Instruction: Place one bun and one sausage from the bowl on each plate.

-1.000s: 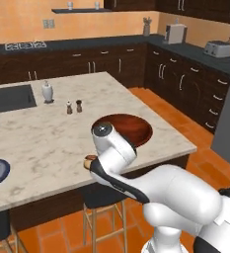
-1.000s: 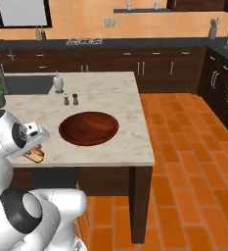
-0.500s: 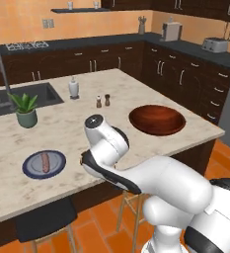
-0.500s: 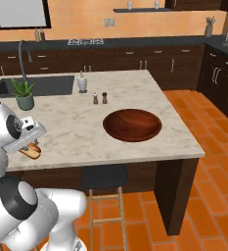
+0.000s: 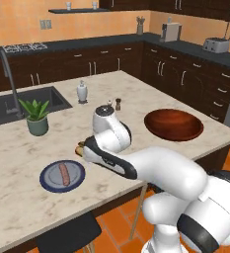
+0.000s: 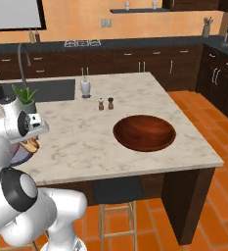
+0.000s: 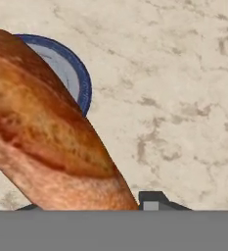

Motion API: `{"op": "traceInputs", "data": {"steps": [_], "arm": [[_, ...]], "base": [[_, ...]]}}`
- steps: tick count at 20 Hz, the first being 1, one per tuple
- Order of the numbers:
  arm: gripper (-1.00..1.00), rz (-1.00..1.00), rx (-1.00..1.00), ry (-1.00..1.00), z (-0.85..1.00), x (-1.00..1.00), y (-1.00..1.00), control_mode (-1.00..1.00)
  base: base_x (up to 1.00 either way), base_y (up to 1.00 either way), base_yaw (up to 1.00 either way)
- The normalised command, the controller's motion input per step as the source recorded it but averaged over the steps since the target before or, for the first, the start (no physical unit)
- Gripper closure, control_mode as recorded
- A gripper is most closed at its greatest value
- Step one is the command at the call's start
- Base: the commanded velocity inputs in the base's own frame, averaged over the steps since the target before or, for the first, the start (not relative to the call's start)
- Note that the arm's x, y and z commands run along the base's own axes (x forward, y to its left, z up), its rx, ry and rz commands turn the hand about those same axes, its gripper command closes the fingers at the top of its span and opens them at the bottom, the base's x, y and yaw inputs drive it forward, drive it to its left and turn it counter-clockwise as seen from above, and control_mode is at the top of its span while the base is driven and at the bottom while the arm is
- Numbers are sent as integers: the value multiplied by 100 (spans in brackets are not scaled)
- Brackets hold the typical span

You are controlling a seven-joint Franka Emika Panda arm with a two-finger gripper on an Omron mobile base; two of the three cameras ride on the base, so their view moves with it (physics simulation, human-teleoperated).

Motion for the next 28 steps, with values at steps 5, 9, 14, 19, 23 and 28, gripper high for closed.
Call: {"op": "traceInputs", "data": {"steps": [5, 9, 14, 19, 23, 28], "arm": [[100, -15, 46, 21, -29, 14, 86, -100], [100, -4, 3, 21, -30, 37, 63, -100], [100, -7, -2, 12, -16, 42, 45, -100], [100, -8, 0, 7, -45, 22, 2, -100], [100, -8, 0, 0, -48, 13, 24, -100], [-100, -6, 0, -1, -49, 0, 31, -100]], "base": [[0, 0, 0], [0, 0, 0], [0, 0, 0], [0, 0, 0], [0, 0, 0], [0, 0, 0]]}}
